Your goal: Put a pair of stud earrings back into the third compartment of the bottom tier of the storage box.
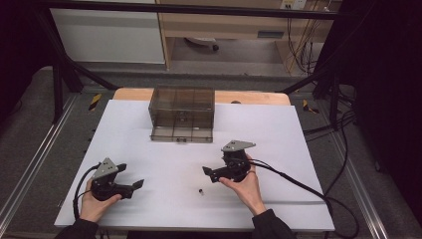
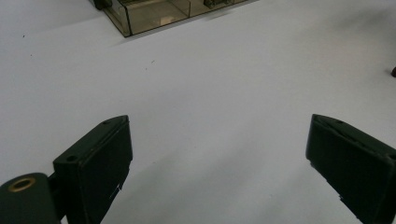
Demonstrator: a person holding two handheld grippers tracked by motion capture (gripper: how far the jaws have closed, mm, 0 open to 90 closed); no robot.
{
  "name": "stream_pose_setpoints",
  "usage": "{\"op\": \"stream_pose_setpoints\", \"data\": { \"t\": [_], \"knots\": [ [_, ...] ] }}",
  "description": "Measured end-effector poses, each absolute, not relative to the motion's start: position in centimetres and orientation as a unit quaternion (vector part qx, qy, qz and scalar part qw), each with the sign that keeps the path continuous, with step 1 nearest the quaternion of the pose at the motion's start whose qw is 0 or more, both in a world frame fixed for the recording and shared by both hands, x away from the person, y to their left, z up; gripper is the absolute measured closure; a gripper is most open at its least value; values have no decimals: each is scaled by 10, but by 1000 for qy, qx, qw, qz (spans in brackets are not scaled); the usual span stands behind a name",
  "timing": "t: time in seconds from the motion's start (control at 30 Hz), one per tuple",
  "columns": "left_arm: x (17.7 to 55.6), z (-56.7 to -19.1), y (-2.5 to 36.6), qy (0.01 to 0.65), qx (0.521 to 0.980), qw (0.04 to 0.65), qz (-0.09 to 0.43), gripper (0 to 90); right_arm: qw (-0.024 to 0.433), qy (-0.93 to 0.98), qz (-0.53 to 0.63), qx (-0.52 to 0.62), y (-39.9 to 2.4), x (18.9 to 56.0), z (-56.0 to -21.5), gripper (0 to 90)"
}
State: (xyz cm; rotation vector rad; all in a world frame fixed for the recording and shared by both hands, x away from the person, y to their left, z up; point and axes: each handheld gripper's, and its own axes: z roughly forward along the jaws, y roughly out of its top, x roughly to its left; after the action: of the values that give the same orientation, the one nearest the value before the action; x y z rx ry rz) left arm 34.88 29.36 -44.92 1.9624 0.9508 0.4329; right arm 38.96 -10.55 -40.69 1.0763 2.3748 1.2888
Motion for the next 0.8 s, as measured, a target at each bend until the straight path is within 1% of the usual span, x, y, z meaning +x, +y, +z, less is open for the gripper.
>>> {"op": "stream_pose_setpoints", "data": {
  "t": [0.33,0.5,0.63,0.8],
  "knots": [
    [349,-449,294,383,791,443,175,67,109,820,435,357,-98,367,-416,23],
    [349,-449,294,383,791,444,175,67,100,826,432,348,-94,358,-424,45],
    [348,-449,294,383,791,444,175,67,88,831,431,340,-89,353,-433,83],
    [349,-449,294,383,791,444,174,67,82,835,431,332,-86,347,-439,182]
  ]
}}
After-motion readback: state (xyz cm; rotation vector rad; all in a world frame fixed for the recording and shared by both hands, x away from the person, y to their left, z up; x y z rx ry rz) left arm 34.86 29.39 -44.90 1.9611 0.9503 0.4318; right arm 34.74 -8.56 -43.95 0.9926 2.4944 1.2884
